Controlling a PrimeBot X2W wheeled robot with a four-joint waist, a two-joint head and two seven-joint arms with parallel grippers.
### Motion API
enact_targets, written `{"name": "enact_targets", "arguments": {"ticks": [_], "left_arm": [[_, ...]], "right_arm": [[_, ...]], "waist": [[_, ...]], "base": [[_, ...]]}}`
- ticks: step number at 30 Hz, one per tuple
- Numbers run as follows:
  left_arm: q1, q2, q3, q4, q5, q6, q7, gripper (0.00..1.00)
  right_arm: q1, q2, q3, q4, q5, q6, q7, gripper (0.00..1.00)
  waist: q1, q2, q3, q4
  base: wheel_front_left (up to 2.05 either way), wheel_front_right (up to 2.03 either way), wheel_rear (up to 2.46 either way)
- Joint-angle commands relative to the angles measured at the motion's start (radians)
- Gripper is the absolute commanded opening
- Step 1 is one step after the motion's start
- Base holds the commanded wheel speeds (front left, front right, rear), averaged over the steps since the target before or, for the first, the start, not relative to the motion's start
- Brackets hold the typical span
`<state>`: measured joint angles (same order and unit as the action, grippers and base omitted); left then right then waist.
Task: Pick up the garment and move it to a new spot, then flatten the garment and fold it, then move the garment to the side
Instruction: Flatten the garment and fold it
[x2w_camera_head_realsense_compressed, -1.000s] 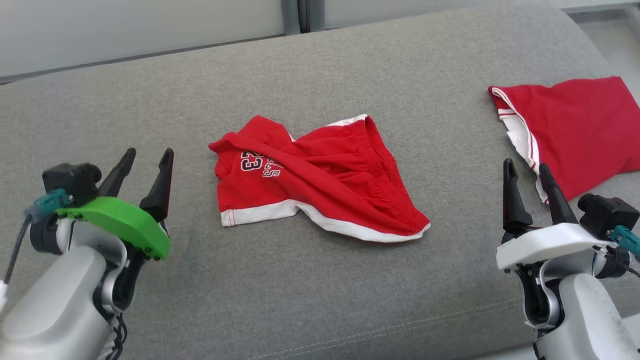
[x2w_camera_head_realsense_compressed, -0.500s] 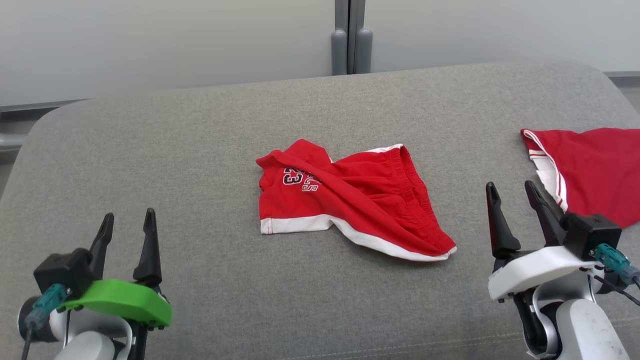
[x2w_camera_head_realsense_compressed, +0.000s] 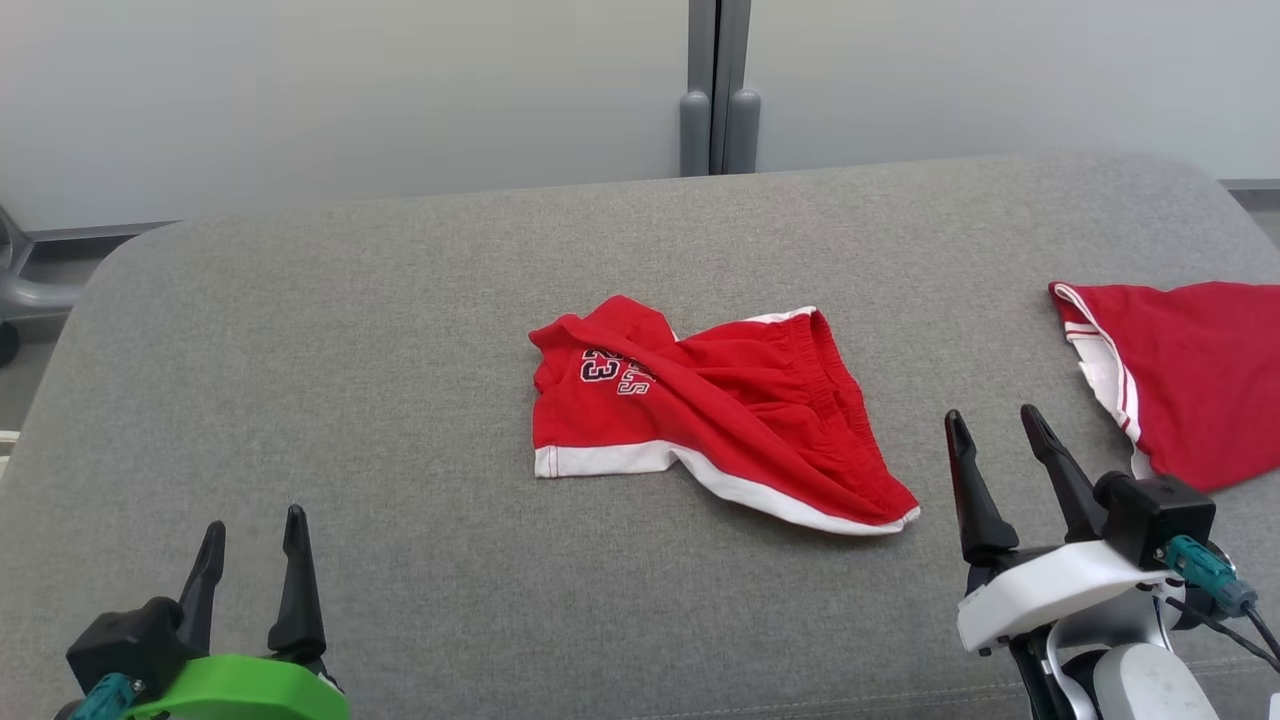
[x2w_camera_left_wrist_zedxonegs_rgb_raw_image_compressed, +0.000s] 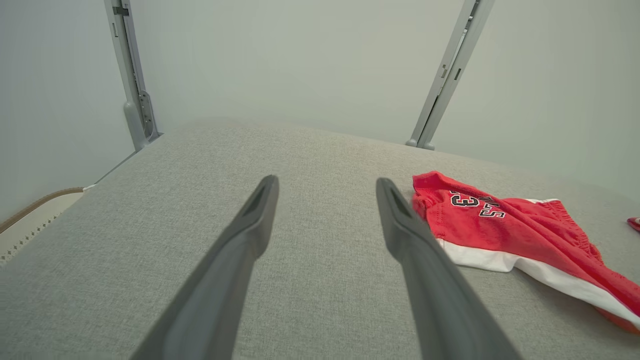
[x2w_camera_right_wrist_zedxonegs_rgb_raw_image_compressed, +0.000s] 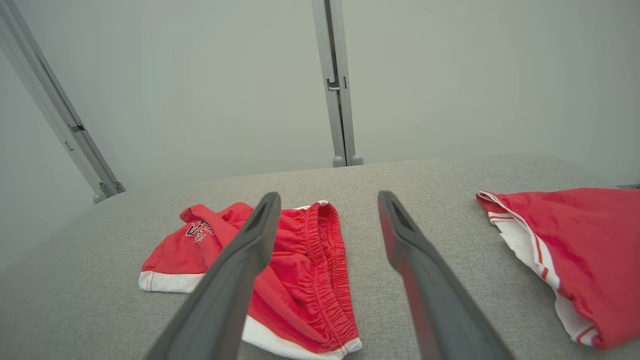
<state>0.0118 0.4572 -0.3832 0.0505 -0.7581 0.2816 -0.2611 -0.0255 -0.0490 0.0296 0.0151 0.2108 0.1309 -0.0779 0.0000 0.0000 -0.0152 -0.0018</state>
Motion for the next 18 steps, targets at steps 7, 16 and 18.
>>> {"name": "enact_targets", "arguments": {"ticks": [7, 16, 18], "left_arm": [[0.056, -0.024, 0.034, 0.001, 0.044, -0.018, -0.004, 1.0], [0.052, -0.032, 0.03, 0.012, 0.061, -0.026, -0.004, 1.0], [0.047, -0.032, 0.028, 0.01, 0.065, -0.025, -0.004, 1.0]], "right_arm": [[0.021, -0.003, 0.017, 0.009, -0.012, 0.0, -0.017, 1.0], [0.015, -0.003, 0.034, 0.034, -0.002, 0.0, -0.022, 1.0], [0.012, -0.003, 0.034, 0.037, 0.0, 0.0, -0.022, 1.0]], "waist": [[0.0, 0.0, -0.006, -0.002], [0.0, 0.0, -0.003, -0.004], [0.0, 0.0, -0.002, -0.004]], "base": [[0.0, 0.0, 0.0], [0.0, 0.0, 0.0], [0.0, 0.0, 0.0]]}}
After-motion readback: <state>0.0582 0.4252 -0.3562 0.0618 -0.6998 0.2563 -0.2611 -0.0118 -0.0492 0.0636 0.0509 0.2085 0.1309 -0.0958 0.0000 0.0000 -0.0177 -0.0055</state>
